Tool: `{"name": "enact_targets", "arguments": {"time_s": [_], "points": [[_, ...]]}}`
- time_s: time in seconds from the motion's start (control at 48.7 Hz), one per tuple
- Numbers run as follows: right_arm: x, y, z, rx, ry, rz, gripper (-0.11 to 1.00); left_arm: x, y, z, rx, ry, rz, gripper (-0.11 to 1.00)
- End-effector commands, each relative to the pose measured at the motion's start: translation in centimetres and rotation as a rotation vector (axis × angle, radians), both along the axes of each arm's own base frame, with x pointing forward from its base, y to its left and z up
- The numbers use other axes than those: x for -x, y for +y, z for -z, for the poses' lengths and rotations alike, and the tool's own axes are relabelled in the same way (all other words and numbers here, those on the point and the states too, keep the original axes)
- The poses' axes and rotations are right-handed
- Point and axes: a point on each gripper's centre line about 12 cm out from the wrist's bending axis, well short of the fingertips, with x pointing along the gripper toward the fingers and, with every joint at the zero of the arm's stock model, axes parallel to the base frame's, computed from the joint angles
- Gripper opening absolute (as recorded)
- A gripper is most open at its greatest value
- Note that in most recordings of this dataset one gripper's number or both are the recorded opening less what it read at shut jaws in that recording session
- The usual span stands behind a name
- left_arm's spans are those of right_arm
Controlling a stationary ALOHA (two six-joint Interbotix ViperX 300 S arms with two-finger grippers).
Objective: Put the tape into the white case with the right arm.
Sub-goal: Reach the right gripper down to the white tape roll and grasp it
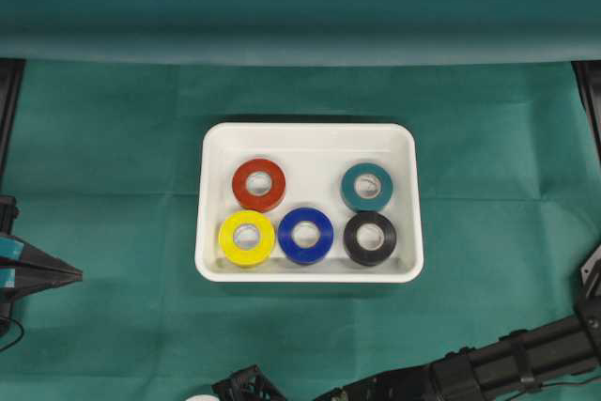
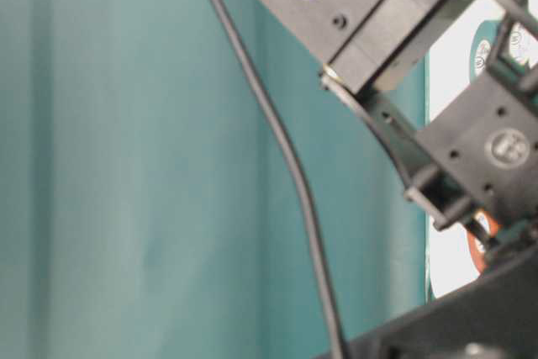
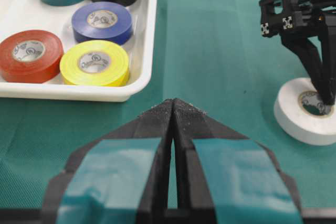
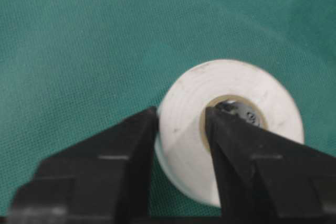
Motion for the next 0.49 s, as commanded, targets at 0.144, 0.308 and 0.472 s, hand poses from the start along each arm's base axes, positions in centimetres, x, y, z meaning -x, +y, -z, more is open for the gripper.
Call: {"name": "enact_targets", "arguments": {"time_s": [0.144,0.308,0.472], "points": [[-0.44,0.02,-0.9,-0.026,-0.006,0.037,0.0,-0.15,0.02,-0.54,0.001,-0.012,-0.002,0.0],[-0.45,0.05,-0.92,-0.027,-0.008,0.036,0.0,-0.15,0.02,-0.54,0.004,-0.012,-0.002,0.0],[-0.46,0.06,-1.34,-0.032,-0.014,0.038,0.0,-0.15,0.02,-0.54,0.003,-0.012,-0.002,0.0]]}}
